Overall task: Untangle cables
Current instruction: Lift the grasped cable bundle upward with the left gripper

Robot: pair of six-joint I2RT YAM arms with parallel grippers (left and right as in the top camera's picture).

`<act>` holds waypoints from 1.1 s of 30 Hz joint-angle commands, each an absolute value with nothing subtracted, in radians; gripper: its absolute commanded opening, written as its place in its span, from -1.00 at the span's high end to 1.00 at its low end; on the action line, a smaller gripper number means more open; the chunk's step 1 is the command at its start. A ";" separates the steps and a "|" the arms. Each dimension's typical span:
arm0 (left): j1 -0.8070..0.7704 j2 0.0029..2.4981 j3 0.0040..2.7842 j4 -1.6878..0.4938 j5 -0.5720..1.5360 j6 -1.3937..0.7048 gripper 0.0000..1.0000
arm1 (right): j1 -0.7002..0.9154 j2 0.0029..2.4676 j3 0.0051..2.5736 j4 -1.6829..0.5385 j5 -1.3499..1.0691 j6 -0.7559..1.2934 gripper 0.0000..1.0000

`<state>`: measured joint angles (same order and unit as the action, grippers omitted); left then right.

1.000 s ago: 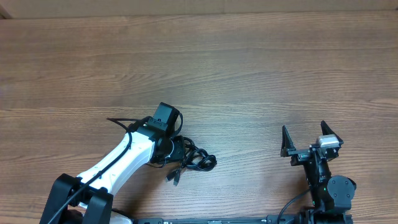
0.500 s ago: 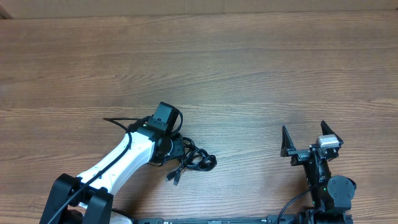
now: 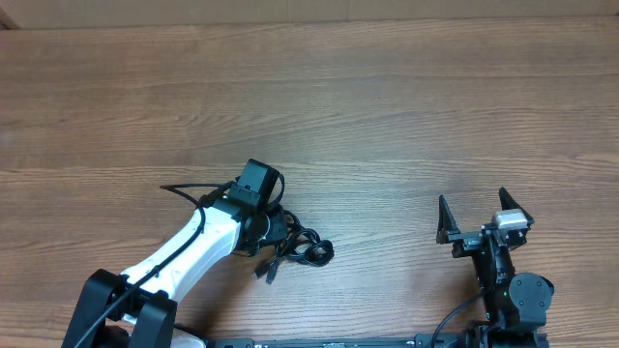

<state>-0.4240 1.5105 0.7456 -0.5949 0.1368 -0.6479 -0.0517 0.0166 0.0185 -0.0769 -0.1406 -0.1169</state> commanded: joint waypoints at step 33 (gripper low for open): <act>-0.426 0.908 0.976 -0.589 0.206 0.041 0.92 | -0.051 0.014 0.009 -0.073 -0.132 -0.121 -1.00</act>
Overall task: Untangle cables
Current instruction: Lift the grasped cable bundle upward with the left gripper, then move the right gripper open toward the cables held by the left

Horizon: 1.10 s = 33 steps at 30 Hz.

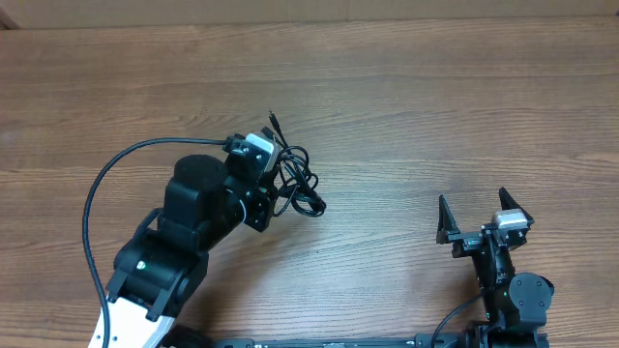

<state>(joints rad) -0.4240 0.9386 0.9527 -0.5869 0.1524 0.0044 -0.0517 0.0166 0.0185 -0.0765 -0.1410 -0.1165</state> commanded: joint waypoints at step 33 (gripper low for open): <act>-0.426 0.908 0.976 -0.575 0.387 -0.443 0.92 | -0.052 0.392 0.507 -0.118 -1.142 0.618 -0.99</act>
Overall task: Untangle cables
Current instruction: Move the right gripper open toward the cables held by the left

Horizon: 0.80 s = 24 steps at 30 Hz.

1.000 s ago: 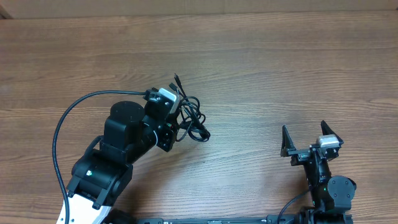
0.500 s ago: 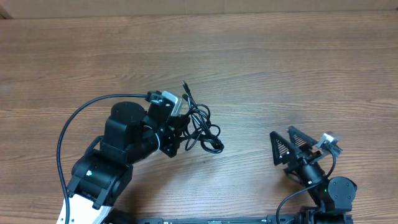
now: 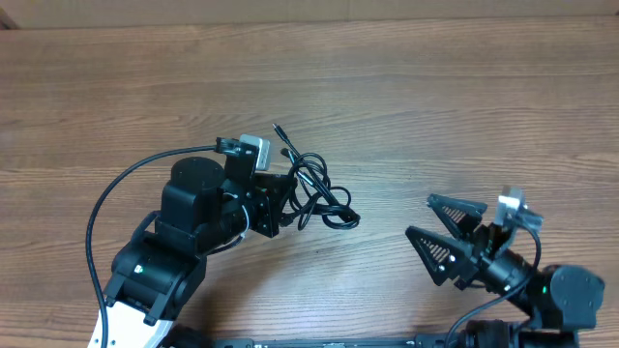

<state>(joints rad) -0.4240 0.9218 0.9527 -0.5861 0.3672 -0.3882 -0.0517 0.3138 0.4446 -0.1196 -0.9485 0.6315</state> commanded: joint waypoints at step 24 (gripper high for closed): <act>-0.427 1.095 0.976 -0.298 0.835 -0.544 0.92 | -0.051 0.586 0.530 0.040 -1.314 0.563 -1.00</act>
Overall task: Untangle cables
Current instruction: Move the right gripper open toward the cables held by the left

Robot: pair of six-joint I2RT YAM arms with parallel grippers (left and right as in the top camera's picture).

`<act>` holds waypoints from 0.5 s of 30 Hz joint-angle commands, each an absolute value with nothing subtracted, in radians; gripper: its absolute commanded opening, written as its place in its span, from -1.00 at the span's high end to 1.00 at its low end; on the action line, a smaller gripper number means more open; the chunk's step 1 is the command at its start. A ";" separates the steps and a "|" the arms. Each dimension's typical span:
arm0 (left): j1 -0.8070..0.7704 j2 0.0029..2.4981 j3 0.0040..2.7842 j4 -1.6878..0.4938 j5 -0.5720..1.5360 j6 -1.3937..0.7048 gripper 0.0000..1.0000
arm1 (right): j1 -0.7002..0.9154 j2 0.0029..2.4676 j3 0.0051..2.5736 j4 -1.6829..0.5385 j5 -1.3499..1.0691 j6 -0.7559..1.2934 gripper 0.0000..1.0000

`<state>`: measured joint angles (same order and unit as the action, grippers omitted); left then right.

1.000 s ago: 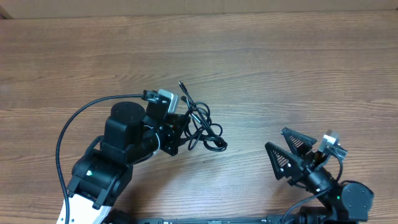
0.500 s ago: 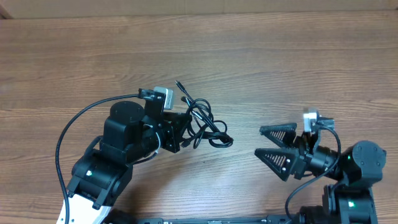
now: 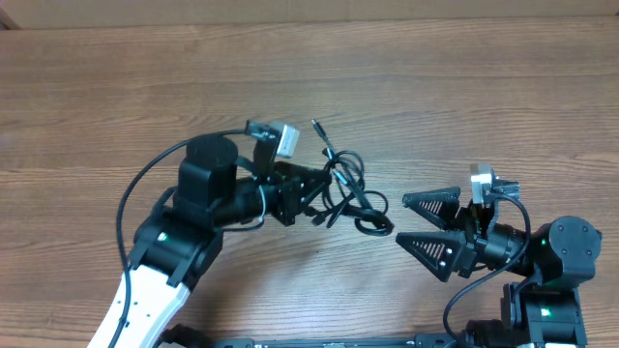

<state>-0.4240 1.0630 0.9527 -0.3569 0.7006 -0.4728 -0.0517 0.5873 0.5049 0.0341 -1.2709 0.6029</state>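
A tangled bundle of black cables (image 3: 346, 196) hangs above the table's middle, held at its left side by my left gripper (image 3: 308, 187), which is shut on it. One plug end (image 3: 317, 126) sticks up and back from the bundle. My right gripper (image 3: 414, 220) is open, its two triangular fingers (image 3: 426, 202) pointing left at the bundle, a short gap from the lowest cable loop (image 3: 375, 226).
The wooden table (image 3: 435, 87) stretches behind and to both sides. The left arm's own black cable (image 3: 145, 184) arcs out on the left. Both arm bases sit at the front edge.
My left gripper has carried the cable bundle further right. The right gripper has moved up and left, closer to the bundle, still open.
My left gripper was down on the cable bundle lying near the front middle of the table. Then it held the bundle lifted further back. The right arm, parked at first, then turned its open fingers leftward, and now both grippers are close together at the middle.
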 commanded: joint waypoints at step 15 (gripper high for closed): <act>-0.588 1.145 0.976 -0.083 0.741 -0.749 0.92 | -0.006 0.586 0.528 -0.070 -1.352 0.338 -0.08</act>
